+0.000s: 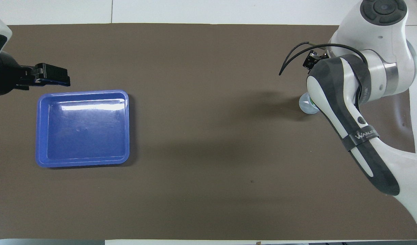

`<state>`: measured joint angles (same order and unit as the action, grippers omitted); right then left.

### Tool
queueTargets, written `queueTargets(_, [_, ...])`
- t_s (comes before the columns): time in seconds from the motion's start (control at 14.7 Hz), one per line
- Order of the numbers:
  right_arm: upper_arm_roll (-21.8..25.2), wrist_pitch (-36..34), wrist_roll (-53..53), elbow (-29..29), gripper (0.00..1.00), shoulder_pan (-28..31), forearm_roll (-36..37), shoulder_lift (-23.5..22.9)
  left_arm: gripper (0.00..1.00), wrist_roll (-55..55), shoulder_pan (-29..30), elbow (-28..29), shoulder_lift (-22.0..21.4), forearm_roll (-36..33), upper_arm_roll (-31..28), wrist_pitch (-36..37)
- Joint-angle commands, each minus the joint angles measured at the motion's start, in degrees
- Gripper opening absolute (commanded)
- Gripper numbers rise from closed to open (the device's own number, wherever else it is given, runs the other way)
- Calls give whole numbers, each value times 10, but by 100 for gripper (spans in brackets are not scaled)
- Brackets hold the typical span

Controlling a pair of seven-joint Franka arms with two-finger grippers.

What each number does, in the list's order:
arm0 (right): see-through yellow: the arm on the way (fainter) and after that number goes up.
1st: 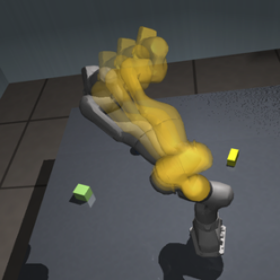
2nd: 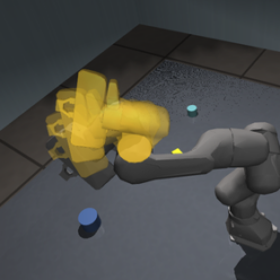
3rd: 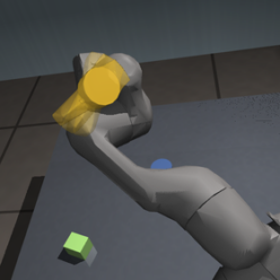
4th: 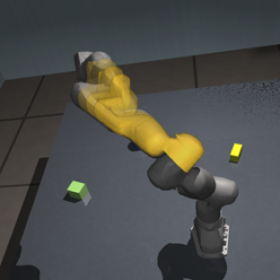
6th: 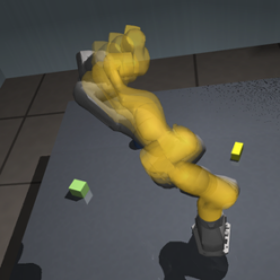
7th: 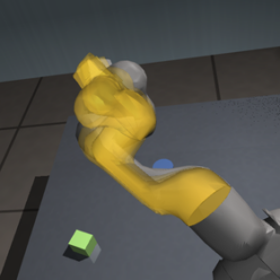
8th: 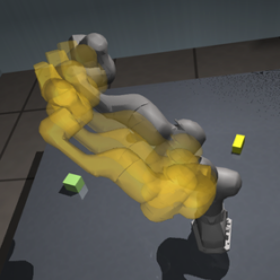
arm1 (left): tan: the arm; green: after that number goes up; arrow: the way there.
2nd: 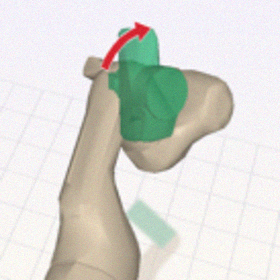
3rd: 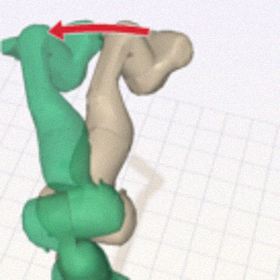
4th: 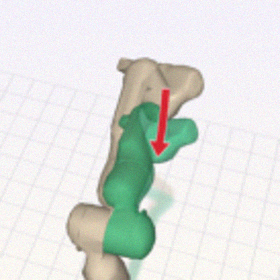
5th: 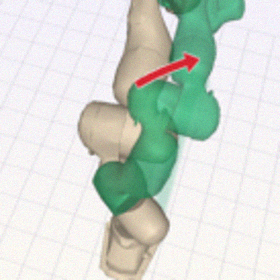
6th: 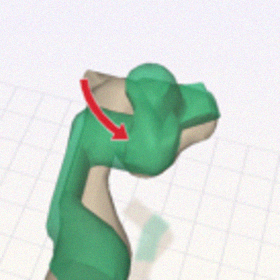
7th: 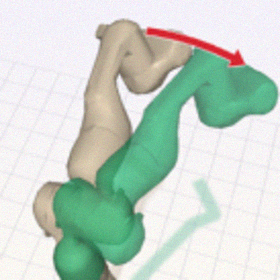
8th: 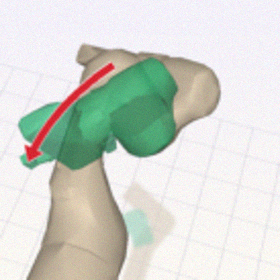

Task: Right arm passes pens to left for tray arrangement
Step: 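Grasp the purple pen in the cup with the right gripper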

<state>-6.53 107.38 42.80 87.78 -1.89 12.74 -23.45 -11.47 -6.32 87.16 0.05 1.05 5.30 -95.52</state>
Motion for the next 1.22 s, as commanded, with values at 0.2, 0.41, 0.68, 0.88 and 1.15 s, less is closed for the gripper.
queueTargets(0.2, [-1, 21, 7, 50, 75, 8, 14, 31, 100, -6, -3, 17, -20, 3, -4, 23])
queueTargets(0.41, [1, 36, 5, 67, 74, 12, 14, 38, 100, -4, -1, 19, -27, 4, -4, 28])
queueTargets(0.68, [6, 46, 4, 70, 74, 14, 14, 39, 100, -5, -2, 44, -42, 4, -4, 29])
queueTargets(0.88, [9, 48, 4, 73, 72, 14, 14, 39, 100, -8, -5, 52, -46, 3, -4, 30])
queueTargets(1.15, [9, 48, -1, 77, 18, 14, 14, 40, 100, -8, -7, 52, -51, 3, -4, 31])
